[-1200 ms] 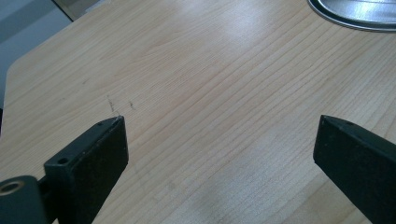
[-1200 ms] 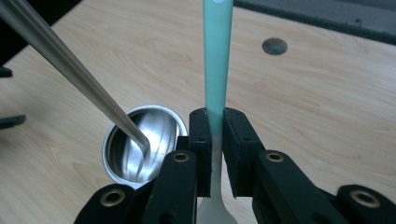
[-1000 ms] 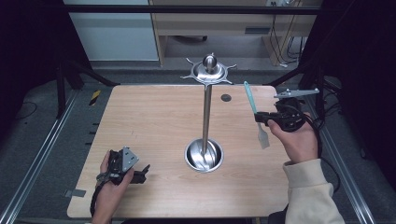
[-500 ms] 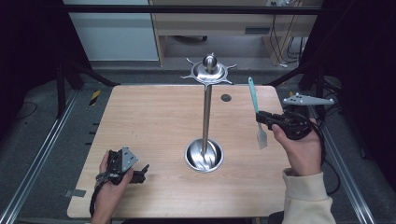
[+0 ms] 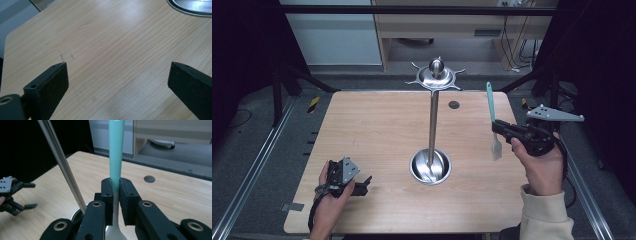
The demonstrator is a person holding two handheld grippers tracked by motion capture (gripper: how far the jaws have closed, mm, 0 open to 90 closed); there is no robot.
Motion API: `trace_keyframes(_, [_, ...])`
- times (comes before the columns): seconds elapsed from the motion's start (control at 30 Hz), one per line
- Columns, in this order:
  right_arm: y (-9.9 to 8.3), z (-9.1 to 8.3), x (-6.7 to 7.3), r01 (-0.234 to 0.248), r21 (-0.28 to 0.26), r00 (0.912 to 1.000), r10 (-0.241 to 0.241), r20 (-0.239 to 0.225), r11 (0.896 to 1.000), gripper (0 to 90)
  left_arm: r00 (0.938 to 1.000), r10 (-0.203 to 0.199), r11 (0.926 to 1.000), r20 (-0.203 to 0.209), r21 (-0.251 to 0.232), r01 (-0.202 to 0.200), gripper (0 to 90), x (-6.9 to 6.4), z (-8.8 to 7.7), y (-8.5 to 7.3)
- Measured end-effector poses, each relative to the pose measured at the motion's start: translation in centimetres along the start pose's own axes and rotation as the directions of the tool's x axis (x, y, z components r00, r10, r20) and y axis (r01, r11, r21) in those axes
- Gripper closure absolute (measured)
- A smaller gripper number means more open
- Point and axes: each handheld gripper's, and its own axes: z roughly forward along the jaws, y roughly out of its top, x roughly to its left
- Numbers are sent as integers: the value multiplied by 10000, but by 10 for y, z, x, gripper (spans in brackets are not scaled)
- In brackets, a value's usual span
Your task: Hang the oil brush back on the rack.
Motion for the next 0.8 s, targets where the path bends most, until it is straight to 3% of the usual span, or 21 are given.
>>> trace_keyframes(0.4, [0, -5, 10, 247, -410, 9995, -255, -191, 9989, 823, 10000, 17, 10000, 38, -5, -17, 28, 0, 1, 1])
trace_keyframes(0.8, [4, -8, 28, 910, -679, 9914, -968, -881, 9935, 823, 10000, 22, 10000, 53, -19, -22, 28, 0, 1, 1])
